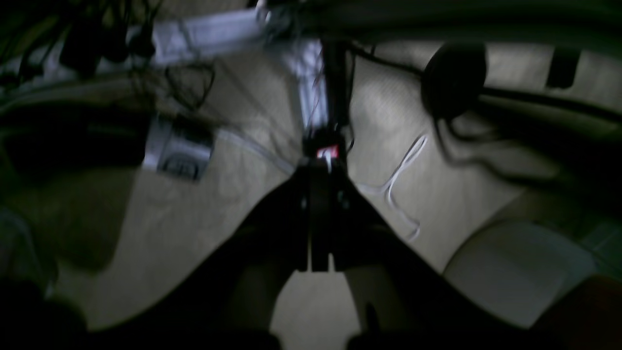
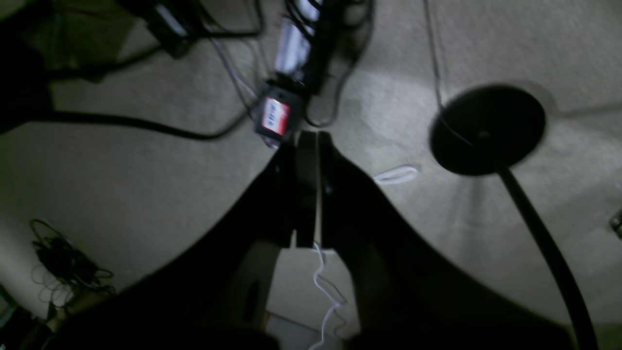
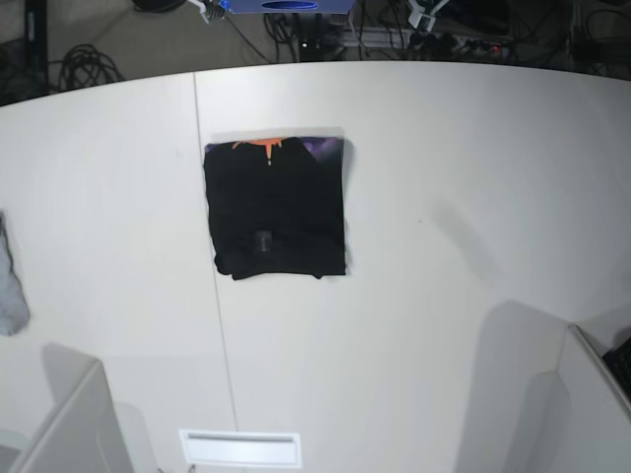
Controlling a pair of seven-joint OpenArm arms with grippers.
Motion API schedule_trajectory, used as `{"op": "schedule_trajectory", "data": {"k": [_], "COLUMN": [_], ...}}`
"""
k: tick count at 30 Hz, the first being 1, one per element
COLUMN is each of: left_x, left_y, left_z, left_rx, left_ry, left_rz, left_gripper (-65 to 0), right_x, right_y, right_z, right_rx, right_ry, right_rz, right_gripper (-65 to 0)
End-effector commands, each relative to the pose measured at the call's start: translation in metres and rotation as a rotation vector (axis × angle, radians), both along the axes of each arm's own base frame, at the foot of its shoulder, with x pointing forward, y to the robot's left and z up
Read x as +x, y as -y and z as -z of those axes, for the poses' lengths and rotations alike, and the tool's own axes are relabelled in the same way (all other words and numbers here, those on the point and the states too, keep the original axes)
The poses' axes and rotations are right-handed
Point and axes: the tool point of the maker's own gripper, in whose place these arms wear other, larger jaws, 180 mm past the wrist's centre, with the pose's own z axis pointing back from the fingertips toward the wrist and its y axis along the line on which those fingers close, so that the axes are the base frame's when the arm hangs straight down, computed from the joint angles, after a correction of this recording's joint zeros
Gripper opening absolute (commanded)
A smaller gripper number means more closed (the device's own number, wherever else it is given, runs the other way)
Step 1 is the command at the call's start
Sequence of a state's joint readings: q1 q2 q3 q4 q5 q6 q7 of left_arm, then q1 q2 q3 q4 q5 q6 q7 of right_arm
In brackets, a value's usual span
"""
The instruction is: Fold the T-shirt properly
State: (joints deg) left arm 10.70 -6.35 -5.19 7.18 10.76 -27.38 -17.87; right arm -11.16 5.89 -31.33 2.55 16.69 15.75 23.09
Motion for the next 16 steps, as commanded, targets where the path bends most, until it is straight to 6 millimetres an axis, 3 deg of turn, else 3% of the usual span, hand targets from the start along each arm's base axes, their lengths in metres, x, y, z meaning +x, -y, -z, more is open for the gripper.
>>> {"op": "schedule_trajectory", "data": {"k": [1, 5, 10, 16], "left_x": [-0.001, -0.004, -0.009, -0.009], "left_y": [-0.006, -0.003, 0.014, 0.023], "left_z": [-0.001, -0.001, -0.001, -0.001], "left_rx": [0.005, 0.001, -0.027, -0.04], "left_ry": [0.005, -0.004, -0.013, -0.013], "left_rz": [-0.001, 0.012, 0.008, 0.005], "left_gripper": [-65.0, -65.0, -65.0, -65.0], "right_x": [-0.002, -0.015, -0.017, -0.016], "right_y": [0.0, 0.001, -0.003, -0.029], "right_z": [-0.001, -0.002, -0.003, -0.003], "right_rx": [0.004, 0.002, 0.008, 0.047], "right_ry": [0.002, -0.02, -0.023, -0.021], "right_rz": [0.008, 0.007, 0.01, 0.018], "right_gripper": [-65.0, -65.0, -65.0, -65.0]}}
